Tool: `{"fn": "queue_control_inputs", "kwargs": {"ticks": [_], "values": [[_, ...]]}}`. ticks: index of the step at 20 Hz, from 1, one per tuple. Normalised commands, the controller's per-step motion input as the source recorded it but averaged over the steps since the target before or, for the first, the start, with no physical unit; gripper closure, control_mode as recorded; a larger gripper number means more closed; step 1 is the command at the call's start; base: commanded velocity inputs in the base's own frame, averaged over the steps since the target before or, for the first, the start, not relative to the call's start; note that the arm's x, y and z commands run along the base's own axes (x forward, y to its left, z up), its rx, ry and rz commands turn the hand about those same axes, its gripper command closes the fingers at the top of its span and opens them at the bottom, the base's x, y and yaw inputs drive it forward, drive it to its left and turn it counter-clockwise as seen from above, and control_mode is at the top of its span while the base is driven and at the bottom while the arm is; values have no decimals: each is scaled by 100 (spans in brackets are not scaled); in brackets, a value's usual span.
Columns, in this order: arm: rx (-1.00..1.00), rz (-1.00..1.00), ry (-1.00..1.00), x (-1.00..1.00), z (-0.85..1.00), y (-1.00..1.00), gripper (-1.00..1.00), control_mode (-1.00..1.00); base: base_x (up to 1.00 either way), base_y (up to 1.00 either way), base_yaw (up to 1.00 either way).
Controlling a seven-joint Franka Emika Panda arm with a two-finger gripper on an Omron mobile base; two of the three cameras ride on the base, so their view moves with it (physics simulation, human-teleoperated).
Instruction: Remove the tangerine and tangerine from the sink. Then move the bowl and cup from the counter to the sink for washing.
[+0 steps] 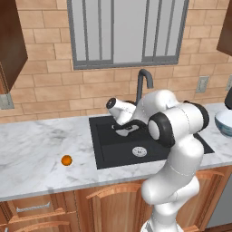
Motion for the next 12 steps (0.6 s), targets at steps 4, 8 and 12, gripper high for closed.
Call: {"fn": "queue_control_inputs", "kwargs": {"ticks": [4,8,12], "values": [[4,0,0,-7,31,23,100,-100,0,0,0],[6,1,0,-11,34,20,100,-100,0,0,0],[7,3,0,-15,35,18,100,-100,0,0,0]]}}
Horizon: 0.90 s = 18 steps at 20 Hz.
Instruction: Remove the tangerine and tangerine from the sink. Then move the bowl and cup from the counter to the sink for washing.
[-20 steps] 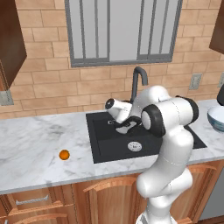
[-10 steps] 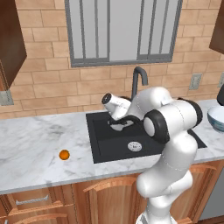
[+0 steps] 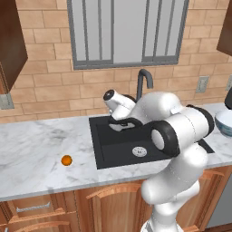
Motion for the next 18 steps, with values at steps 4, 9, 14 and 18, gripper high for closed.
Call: {"fn": "queue_control_inputs", "kwargs": {"ticks": [4,9,14,18], "values": [[8,4,0,-16,33,17,100,-100,0,0,0],[8,8,1,-20,33,17,100,-100,0,0,0],[9,21,2,-23,30,22,100,-100,0,0,0],[7,26,2,-23,28,21,100,-100,0,0,0]]}}
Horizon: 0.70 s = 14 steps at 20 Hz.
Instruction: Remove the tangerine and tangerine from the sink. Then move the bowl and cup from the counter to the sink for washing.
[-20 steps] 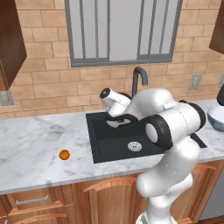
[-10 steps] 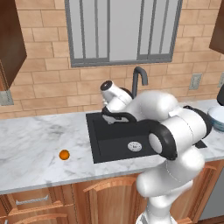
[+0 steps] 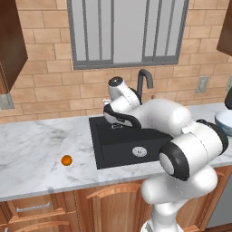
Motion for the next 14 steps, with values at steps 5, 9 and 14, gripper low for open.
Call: {"fn": "queue_control_inputs", "kwargs": {"ticks": [5,9,14], "values": [[7,24,0,-23,30,19,100,-100,0,0,0],[6,21,0,-24,25,21,100,-100,0,0,0],[8,18,2,-23,20,20,100,-100,0,0,0]]}}
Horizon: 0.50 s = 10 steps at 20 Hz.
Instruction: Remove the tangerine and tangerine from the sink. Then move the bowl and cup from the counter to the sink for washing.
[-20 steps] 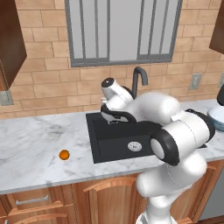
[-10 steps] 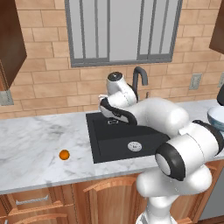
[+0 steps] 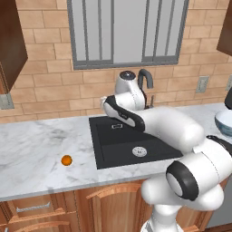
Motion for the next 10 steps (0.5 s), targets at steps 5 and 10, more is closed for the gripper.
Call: {"fn": "queue_control_inputs", "kwargs": {"ticks": [5,10], "values": [[10,14,4,-15,13,26,100,-100,0,0,0],[11,11,4,-11,5,29,100,-100,0,0,0]]}}
